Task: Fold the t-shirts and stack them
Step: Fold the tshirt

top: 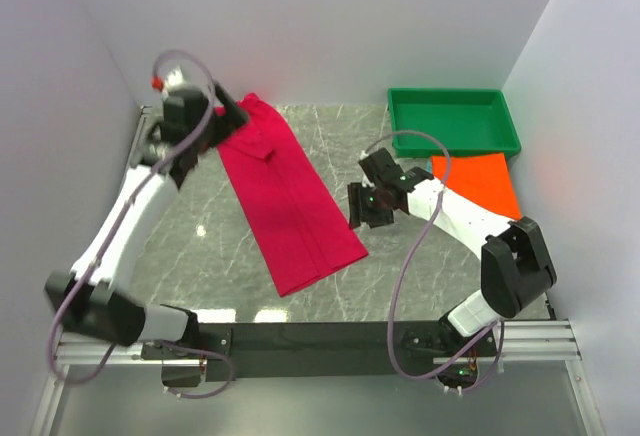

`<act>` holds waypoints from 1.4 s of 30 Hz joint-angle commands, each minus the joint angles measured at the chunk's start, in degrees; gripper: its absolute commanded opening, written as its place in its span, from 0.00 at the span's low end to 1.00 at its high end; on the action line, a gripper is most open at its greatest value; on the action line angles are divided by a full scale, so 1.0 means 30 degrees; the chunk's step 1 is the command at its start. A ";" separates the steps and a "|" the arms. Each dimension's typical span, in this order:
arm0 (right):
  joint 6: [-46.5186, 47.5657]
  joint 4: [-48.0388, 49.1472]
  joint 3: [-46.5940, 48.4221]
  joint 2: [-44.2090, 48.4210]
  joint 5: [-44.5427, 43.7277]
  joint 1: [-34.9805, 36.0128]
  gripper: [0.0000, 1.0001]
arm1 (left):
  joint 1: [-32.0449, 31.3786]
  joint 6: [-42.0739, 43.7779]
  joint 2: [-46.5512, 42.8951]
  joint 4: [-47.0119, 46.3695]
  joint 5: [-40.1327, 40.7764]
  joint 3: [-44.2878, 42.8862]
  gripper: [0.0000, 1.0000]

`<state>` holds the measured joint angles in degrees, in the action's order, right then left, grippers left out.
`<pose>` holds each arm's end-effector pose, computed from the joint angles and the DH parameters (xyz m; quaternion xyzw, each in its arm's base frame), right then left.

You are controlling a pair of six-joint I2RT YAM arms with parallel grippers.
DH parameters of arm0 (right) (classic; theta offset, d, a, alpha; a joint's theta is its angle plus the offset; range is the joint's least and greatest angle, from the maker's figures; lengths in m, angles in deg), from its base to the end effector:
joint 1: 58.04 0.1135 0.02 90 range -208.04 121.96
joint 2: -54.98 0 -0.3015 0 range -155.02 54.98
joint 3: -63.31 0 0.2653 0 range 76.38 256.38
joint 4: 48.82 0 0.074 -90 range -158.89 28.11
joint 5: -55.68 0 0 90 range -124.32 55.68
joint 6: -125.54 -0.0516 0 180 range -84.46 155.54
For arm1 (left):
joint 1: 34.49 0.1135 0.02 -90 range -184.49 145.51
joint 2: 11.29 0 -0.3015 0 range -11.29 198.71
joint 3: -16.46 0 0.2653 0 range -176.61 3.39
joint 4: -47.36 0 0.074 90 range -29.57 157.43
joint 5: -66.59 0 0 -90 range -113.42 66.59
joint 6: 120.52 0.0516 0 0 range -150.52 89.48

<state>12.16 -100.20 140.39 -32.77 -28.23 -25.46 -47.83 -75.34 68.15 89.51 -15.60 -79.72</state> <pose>0.2731 0.1810 0.2550 -0.0905 0.9649 0.1587 0.1888 0.3245 -0.0697 0.4326 -0.2638 0.8019 -0.2088 0.4938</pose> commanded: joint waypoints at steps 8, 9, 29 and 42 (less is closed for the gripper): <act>0.0468 0.2776 -0.2556 0.0186 0.0110 -0.1044 0.59 | -0.6710 -0.7205 -0.5677 0.3082 -0.1168 1.2141 0.86; 0.0439 0.2923 -0.2847 0.0128 0.0081 -0.1103 0.59 | -0.7468 -0.8050 -0.5650 0.2848 -0.1227 1.3017 0.84; 0.0672 0.2720 -0.2821 -0.1396 -0.0358 -0.1162 0.55 | -1.1108 -0.9788 0.1087 0.2552 -0.1813 1.3203 0.70; 0.1200 0.1725 -0.2850 -0.2538 0.0666 -0.0374 0.54 | -1.1665 -0.9641 0.1674 0.3256 -0.2136 1.2879 0.61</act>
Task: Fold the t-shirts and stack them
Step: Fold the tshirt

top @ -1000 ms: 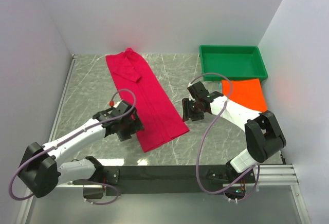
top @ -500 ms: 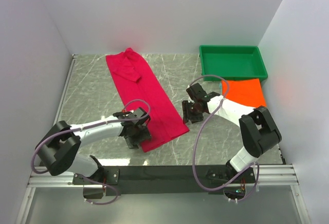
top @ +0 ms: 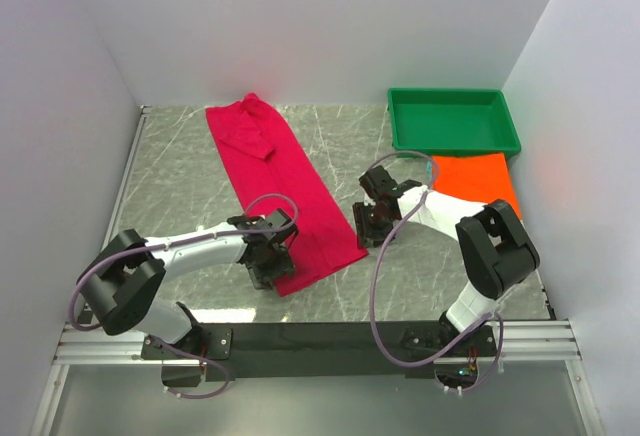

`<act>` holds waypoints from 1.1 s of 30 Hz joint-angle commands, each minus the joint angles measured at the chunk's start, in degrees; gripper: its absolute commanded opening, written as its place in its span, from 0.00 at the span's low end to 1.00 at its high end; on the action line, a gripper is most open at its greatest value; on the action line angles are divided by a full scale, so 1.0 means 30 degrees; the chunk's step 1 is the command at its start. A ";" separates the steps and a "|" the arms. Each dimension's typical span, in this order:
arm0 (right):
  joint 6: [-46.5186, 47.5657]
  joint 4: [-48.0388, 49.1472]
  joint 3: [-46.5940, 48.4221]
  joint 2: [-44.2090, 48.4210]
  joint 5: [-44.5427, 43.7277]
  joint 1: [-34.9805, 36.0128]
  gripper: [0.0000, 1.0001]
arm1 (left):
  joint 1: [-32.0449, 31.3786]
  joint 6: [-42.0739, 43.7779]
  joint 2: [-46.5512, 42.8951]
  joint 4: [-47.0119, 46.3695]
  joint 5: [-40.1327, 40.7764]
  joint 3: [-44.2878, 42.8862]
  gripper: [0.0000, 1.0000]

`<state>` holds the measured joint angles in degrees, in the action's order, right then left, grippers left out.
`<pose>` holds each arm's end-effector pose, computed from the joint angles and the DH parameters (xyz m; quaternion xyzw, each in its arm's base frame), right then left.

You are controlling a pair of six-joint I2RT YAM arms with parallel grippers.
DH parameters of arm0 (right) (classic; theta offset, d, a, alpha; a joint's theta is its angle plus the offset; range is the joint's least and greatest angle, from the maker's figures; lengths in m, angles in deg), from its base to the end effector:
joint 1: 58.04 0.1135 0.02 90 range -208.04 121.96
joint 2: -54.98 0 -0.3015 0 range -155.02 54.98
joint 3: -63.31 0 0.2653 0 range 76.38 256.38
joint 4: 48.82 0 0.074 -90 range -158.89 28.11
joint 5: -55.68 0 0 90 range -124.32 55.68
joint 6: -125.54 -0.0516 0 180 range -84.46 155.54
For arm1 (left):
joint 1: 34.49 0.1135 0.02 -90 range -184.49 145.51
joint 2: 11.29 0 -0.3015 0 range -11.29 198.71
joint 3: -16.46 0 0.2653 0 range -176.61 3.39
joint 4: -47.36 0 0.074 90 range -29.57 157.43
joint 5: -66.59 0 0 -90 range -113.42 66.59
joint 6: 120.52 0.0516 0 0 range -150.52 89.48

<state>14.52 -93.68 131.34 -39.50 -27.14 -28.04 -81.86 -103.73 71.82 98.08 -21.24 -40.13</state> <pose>0.2749 0.1662 0.1773 -0.0872 0.9810 0.1256 0.1197 0.1700 -0.1818 0.1719 -0.2242 0.9680 -0.0872 0.0714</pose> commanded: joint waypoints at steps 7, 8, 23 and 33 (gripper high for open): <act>0.0209 -0.0712 0.0108 -0.0646 -0.0136 0.1103 0.50 | -0.0614 -0.0089 0.0978 0.0575 -0.0520 -0.0519 0.60; 0.0150 -0.0654 0.0021 -0.0675 -0.0282 0.1133 0.48 | -0.0673 -0.0089 0.1007 0.0662 -0.0520 -0.0607 0.60; 0.0208 -0.0770 0.0283 -0.1495 -0.0430 0.1865 0.31 | -0.0908 -0.0148 0.1268 0.0899 -0.0578 -0.0285 0.50; 0.0560 -0.2667 0.1044 -0.0707 -0.0781 0.2772 0.00 | -0.1053 0.0671 0.0249 0.2068 -0.0926 -0.0608 0.01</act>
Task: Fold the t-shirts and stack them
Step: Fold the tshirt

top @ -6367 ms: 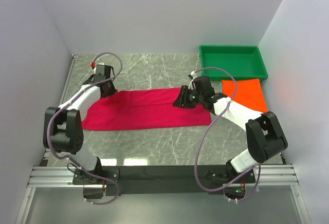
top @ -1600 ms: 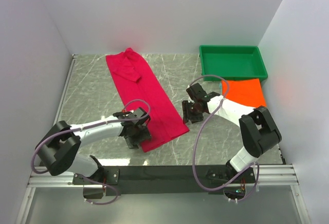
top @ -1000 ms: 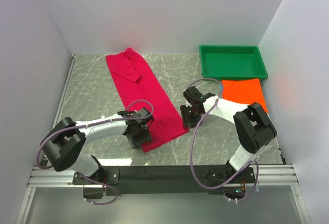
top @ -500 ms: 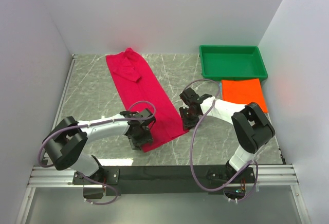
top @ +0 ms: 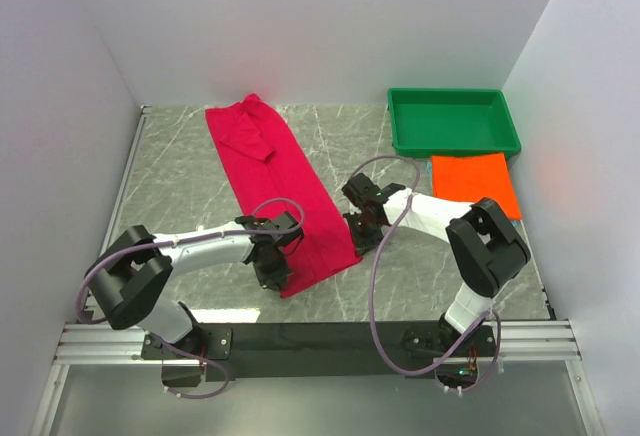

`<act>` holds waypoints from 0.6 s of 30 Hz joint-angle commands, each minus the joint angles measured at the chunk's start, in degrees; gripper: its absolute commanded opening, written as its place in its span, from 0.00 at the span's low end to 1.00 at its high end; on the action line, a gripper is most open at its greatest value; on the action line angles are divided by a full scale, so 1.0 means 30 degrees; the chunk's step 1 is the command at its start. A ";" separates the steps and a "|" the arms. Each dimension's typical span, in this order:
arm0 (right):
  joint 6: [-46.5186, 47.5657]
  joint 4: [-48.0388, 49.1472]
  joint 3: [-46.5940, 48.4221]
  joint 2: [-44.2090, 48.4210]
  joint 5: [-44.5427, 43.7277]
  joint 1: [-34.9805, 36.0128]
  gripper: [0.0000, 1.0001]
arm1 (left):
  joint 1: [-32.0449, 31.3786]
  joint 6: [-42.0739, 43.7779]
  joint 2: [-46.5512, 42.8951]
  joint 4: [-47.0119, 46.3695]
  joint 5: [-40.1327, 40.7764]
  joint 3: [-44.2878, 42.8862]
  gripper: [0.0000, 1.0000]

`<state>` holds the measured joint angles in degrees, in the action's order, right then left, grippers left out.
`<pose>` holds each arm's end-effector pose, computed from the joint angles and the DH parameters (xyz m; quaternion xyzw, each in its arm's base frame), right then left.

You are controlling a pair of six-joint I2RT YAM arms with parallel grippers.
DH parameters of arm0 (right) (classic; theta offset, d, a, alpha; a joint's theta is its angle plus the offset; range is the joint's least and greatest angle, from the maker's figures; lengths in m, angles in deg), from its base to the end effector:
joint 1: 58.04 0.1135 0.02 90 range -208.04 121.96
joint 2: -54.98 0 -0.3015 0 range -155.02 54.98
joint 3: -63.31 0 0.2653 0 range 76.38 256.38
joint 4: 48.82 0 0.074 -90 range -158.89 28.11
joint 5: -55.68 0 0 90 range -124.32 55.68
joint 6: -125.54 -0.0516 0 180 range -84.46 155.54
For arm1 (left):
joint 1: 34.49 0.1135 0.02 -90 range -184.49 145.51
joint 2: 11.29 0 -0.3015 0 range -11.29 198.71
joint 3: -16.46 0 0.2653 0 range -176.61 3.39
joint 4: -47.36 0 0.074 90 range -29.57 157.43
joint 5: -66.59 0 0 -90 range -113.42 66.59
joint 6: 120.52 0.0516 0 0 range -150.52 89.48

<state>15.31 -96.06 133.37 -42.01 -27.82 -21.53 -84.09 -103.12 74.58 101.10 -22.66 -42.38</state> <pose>0.2597 0.1995 0.1721 -0.1477 0.9778 0.1147 0.0943 0.1656 -0.1936 0.1697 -0.1992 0.9766 -0.0673 0.0446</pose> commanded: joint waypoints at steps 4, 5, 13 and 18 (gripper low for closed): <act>0.0006 -0.3810 0.0544 0.1623 -0.0732 0.1626 0.00 | -0.1246 0.0762 -0.2280 0.2875 -0.1041 0.0375 0.01; -0.0285 -0.4539 0.0486 0.1859 -0.0703 0.2266 0.00 | -0.1799 0.0617 -0.3096 0.3084 -0.1187 0.0522 0.01; -0.2660 -0.6390 -0.1417 0.4874 0.0234 0.5464 0.00 | -0.5986 -0.2746 -0.6908 0.3526 -0.3208 0.3009 0.02; -0.2780 -0.7767 -0.0894 0.5582 0.0061 0.5876 0.00 | -0.7020 -0.4042 -0.7936 0.3436 -0.3445 0.3424 0.02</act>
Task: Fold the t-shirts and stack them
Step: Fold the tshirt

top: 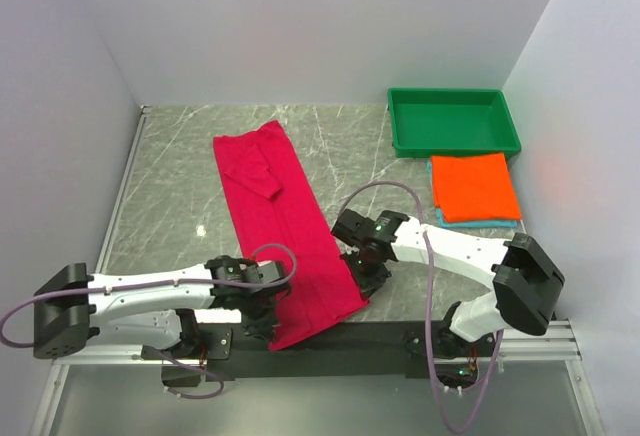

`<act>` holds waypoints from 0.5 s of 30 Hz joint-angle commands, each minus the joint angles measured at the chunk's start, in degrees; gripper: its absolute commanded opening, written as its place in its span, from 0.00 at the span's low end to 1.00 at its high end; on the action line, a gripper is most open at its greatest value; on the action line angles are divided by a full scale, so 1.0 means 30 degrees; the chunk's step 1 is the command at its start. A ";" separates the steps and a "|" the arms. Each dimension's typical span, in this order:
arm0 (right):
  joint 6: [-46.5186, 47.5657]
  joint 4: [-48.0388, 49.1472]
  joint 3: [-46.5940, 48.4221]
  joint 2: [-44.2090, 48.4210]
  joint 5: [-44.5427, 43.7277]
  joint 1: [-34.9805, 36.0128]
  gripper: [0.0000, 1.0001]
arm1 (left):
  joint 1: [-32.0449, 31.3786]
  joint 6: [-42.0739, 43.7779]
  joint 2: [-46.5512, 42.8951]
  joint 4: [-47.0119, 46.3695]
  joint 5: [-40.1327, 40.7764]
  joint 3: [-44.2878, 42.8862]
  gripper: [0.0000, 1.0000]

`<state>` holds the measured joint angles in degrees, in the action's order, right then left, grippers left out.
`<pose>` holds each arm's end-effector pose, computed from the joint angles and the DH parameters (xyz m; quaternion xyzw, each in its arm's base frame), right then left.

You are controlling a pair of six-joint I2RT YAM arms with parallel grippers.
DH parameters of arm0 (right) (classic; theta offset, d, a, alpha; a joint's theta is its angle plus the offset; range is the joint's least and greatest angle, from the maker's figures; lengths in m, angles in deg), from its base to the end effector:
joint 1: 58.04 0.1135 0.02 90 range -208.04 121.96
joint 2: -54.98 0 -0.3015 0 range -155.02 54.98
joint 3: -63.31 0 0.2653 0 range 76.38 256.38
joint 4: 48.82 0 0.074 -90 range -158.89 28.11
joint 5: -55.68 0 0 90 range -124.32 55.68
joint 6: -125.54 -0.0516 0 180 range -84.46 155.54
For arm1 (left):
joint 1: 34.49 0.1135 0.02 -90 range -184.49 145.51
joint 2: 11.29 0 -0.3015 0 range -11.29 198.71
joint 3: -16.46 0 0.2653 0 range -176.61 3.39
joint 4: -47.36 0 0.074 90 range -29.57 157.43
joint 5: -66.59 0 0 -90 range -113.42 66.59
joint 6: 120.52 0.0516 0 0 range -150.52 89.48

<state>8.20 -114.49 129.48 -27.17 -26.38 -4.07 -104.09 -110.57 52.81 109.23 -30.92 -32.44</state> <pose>0.1425 0.2080 0.2154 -0.2340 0.9670 0.0997 0.0101 0.0537 -0.1639 0.1932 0.0830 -0.9881 0.1255 0.0334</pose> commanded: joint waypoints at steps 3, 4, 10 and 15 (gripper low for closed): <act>0.0057 -0.2532 0.2216 0.0198 -0.1241 -0.0003 0.00 | -0.0034 -0.2289 -0.1908 0.0903 -0.0077 0.0021 0.01; 0.0232 -0.2622 0.3207 -0.0326 -0.1387 -0.0091 0.00 | 0.0317 -0.2378 -0.2724 0.0990 -0.0018 0.0079 0.01; 0.1346 -0.2945 0.7075 -0.3253 -0.1856 -0.0355 0.00 | 0.5849 0.0161 -0.5045 0.1372 0.0422 0.0256 0.01; 0.2283 -0.3384 1.0448 -0.5601 -0.2618 -0.0793 0.00 | 0.9779 0.2218 -0.4141 0.0493 0.1210 -0.0212 0.01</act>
<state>12.38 -122.64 155.32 -41.55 -31.23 -5.29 -78.89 -108.80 38.71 110.89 -29.79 -31.96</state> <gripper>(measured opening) 0.032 0.026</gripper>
